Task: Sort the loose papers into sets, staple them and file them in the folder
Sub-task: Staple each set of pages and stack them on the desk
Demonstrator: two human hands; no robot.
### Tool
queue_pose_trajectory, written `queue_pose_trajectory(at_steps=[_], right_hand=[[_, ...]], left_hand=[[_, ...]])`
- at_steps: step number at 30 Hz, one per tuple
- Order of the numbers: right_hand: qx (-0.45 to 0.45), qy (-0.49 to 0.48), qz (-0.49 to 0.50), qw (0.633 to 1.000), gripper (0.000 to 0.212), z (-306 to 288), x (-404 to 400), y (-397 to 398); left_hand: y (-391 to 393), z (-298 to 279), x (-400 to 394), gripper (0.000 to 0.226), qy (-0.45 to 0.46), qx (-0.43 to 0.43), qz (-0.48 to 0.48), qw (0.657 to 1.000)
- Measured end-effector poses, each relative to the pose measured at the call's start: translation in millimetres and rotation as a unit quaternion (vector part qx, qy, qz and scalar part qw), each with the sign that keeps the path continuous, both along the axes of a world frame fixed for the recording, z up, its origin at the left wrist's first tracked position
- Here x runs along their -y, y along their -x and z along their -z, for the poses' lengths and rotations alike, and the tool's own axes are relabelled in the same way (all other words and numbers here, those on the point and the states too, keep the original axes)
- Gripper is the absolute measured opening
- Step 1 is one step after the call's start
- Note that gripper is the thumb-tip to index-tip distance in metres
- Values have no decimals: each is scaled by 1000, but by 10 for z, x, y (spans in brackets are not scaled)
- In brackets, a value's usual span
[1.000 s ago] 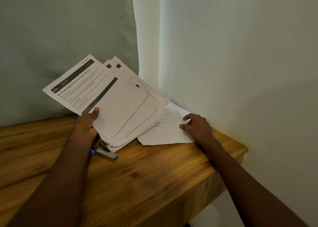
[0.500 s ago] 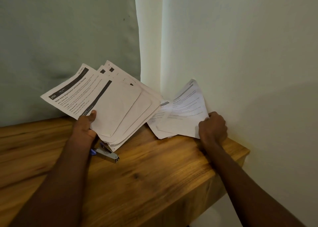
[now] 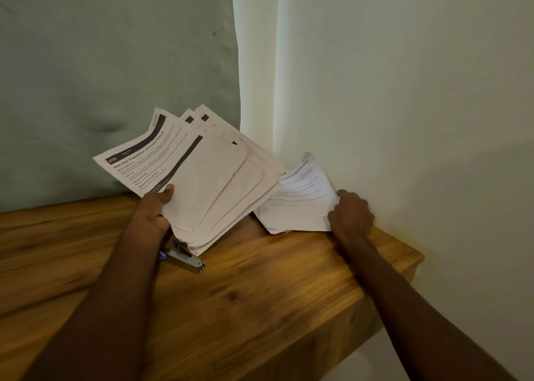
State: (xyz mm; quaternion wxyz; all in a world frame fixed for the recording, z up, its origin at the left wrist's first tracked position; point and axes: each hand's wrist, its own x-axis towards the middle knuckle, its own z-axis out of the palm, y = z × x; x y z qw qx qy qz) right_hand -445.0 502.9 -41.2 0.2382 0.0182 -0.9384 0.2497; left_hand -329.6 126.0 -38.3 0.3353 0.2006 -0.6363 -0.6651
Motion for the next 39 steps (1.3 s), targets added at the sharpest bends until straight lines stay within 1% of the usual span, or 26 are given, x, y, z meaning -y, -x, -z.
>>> queue_pose_trajectory(at_steps=[1, 3, 7, 9, 12, 15, 16, 18, 20, 22, 24, 26, 27, 30, 31, 33, 35, 37, 39], right_hand=[[-6, -23, 15, 1000, 42, -11, 14, -3], [-46, -16, 33, 998, 40, -25, 32, -20], [-179, 91, -9, 980, 26, -37, 45, -85], [-207, 145, -50, 966, 23, -55, 35, -135], [-209, 196, -93, 953, 24, -65, 10, -249], [-198, 245, -117, 942, 26, -104, 103, -424], [-194, 270, -142, 932, 26, -161, 197, -523], [-173, 306, -219, 910, 23, -357, 435, -746], [-100, 313, -329, 886, 24, -596, 779, -1026], [25, 315, -441, 840, 35, -807, 1193, -1344], [139, 305, -502, 797, 49, -951, 1607, -1600], [195, 279, -524, 781, 63, -1016, 2001, -1817], [203, 286, -535, 768, 62, -1007, 2175, -1901], [222, 363, -578, 696, 32, -861, 2691, -2099], [218, 382, -580, 686, 29, -820, 2874, -2194], [187, 404, -564, 695, 27, -787, 3156, -2327], [145, 413, -554, 708, 22, -794, 3426, -2453], [103, 424, -555, 708, 27, -793, 3636, -2540], [74, 443, -550, 705, 27, -773, 3759, -2594]], left_hand=[[-2, -17, -31, 47, -2, -6, 9, 1000], [-1, -68, -112, 44, -13, -25, 33, 999], [-30, -213, -281, 45, -10, -50, 57, 997], [-119, -302, -337, 45, -24, -67, 70, 995], [-399, -390, -271, 49, -23, -84, 84, 993], [-843, -426, -43, 47, -40, -110, 66, 991], [-1019, -442, 47, 47, -45, -121, 57, 990], [-1313, -477, 237, 53, -48, -141, 48, 988], [-1602, -535, 408, 56, -39, -153, 41, 987], [-1888, -601, 521, 55, -27, -161, 36, 986], [-2148, -666, 585, 55, -20, -168, 27, 985], [-2398, -736, 653, 54, -3, -171, 8, 985], [-2506, -770, 690, 55, 13, -173, 1, 985], [-2838, -872, 872, 55, 87, -155, -18, 984], [-2954, -898, 945, 54, 108, -148, -25, 983], [-3093, -879, 1052, 52, 120, -149, -34, 981], [-3201, -767, 1202, 46, 84, -154, -69, 982], [-3247, -633, 1309, 41, 63, -137, -93, 984], [-3236, -540, 1344, 44, 79, -115, -114, 984]])
